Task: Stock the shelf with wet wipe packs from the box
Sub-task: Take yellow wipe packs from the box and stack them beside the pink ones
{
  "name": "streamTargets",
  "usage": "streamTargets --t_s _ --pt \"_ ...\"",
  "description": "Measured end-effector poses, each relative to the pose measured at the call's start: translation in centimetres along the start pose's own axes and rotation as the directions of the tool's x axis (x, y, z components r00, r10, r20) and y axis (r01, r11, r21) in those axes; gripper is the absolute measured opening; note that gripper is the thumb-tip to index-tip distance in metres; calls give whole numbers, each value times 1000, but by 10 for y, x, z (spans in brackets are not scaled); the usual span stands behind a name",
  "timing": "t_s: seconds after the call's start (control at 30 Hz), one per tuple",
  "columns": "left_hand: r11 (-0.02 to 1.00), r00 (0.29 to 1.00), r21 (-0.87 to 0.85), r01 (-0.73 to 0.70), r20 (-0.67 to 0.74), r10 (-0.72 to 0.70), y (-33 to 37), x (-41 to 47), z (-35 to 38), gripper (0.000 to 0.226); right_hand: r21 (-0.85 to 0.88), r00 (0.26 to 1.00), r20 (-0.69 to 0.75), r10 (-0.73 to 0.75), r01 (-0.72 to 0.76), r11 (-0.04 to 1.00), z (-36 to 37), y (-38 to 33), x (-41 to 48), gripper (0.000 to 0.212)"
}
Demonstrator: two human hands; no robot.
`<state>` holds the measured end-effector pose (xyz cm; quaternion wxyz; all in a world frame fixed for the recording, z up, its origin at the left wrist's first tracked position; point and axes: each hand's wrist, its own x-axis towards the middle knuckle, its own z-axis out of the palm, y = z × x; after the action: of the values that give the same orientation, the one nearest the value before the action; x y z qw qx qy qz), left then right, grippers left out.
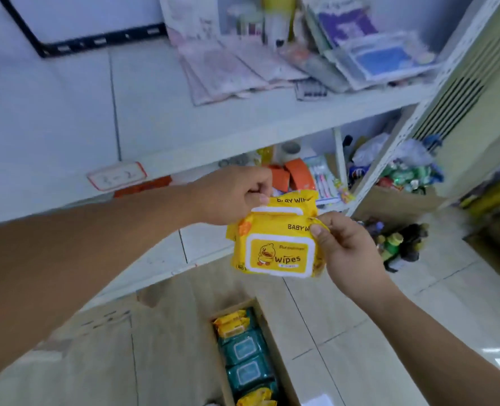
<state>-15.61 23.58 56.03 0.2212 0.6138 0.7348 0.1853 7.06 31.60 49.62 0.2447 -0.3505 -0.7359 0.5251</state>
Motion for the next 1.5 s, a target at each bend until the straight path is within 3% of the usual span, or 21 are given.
streamTargets --t_s 0.3,0.6,1.1,1.5 --pt "982 966 116 147 -232 -118 54 -118 -190 15 124 952 157 -265 247 961 38 -200 13 25" --pt "936 896 173 305 -385 -221 26 -261 -274 18 147 893 257 -370 342 928 144 -310 -25 23" --pt "943 887 64 328 -365 -283 -148 -458 -336 13 141 889 300 -345 317 938 399 -372 -95 23" --pt "935 877 -35 352 -338 -343 -271 -434 -360 16 129 907 302 -292 264 956 484 -370 -30 26"
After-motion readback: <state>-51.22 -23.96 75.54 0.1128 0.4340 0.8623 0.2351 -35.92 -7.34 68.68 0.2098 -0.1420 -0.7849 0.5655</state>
